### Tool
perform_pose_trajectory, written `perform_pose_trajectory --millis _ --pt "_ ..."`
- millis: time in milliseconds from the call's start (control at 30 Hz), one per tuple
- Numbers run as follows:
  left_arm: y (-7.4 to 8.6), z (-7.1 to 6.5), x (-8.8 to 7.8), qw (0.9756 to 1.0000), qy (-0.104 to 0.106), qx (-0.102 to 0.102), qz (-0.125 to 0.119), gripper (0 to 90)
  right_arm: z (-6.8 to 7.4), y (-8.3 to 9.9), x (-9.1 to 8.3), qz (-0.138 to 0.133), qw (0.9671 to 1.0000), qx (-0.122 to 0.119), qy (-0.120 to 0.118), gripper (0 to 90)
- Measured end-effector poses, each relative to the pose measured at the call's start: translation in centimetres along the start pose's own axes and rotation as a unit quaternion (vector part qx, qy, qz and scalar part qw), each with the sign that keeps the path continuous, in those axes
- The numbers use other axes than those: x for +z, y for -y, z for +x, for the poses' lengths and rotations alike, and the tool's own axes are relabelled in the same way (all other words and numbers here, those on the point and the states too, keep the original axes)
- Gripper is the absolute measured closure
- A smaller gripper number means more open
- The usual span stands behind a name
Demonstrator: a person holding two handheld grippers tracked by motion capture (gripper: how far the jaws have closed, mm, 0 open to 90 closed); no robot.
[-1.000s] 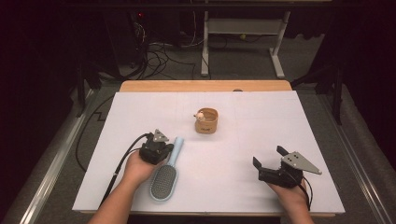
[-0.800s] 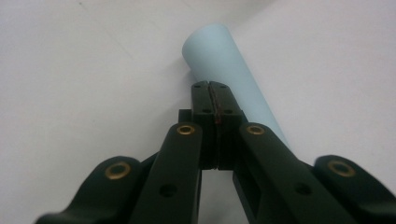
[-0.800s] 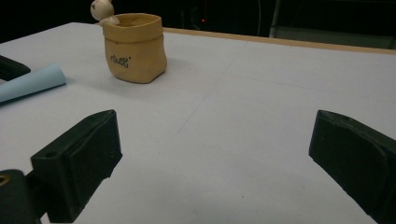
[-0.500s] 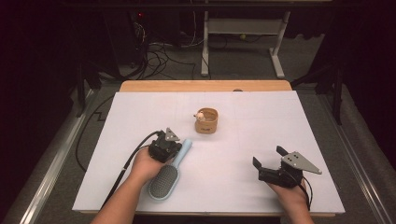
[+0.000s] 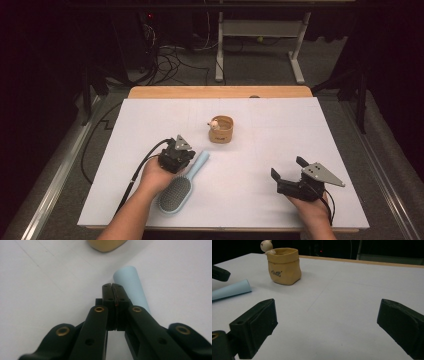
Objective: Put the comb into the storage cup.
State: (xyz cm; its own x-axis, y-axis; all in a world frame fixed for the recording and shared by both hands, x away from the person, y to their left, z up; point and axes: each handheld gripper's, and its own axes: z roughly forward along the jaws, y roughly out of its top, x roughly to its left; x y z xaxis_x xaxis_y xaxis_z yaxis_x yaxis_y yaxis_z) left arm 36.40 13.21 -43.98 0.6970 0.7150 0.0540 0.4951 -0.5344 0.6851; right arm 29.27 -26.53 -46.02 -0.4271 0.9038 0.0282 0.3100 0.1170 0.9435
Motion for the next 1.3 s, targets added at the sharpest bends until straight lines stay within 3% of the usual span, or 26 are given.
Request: perform_pose_trajectory --millis 133,267,300,367,467,500,533,567,667,933,1033,1133,1233,1300 --pt "1.1 0.3 -1.2 0.9998 -0.004 -0.009 -0.015 85.7 0.0 0.0 -0.1 -0.001 1.0 0.002 0.001 3.5" --pt "3.3 0.8 -2.6 0.999 -0.016 -0.028 -0.032 82.7 0.0 0.0 -0.1 0.0 1.0 0.001 0.001 3.6" --pt "4.7 1.1 -3.5 0.9977 -0.021 -0.044 -0.047 82.0 0.1 0.0 -0.1 -0.001 1.0 0.0 0.0 3.5" --pt "5.3 1.2 -3.9 0.9969 -0.025 -0.053 -0.053 81.2 0.1 0.0 -0.1 -0.001 1.0 0.0 0.0 3.6" --pt "7.5 1.5 -5.3 0.993 -0.026 -0.084 -0.079 75.4 0.1 0.0 -0.1 0.0 1.0 -0.001 0.001 3.6" --pt "7.5 1.5 -5.3 0.993 -0.026 -0.084 -0.079 74.2 0.1 0.0 -0.1 0.0 1.0 -0.001 0.001 3.6" --pt "8.6 1.6 -5.9 0.9918 -0.028 -0.088 -0.087 71.0 0.1 0.0 -0.1 0.0 1.0 0.0 0.001 3.6" --pt "8.6 1.6 -5.9 0.9918 -0.028 -0.088 -0.087 68.9 0.1 0.0 -0.1 0.001 1.0 0.0 0.002 3.5" --pt "9.5 1.9 -6.6 0.9888 -0.033 -0.098 -0.107 62.8 0.2 0.0 -0.1 0.0 1.0 -0.002 0.001 3.6" --pt "10.6 2.0 -7.0 0.9868 -0.033 -0.095 -0.127 51.0 0.1 -0.1 0.0 -0.001 1.0 -0.001 0.002 3.6" --pt "10.9 2.3 -7.3 0.9837 -0.037 -0.1 -0.144 42.8 0.2 -0.1 -0.1 -0.002 1.0 -0.003 0.002 3.7" --pt "10.9 2.4 -7.4 0.9824 -0.042 -0.101 -0.151 33.7 0.2 -0.1 -0.1 -0.002 1.0 -0.004 0.002 3.7" --pt "11.2 2.8 -7.6 0.9794 -0.046 -0.108 -0.164 29.7 0.2 -0.1 0.0 -0.001 1.0 -0.003 0.001 3.7" --pt "11.2 2.9 -7.7 0.9791 -0.045 -0.11 -0.165 26.7 0.2 -0.1 0.0 0.0 1.0 -0.003 0.001 3.7"
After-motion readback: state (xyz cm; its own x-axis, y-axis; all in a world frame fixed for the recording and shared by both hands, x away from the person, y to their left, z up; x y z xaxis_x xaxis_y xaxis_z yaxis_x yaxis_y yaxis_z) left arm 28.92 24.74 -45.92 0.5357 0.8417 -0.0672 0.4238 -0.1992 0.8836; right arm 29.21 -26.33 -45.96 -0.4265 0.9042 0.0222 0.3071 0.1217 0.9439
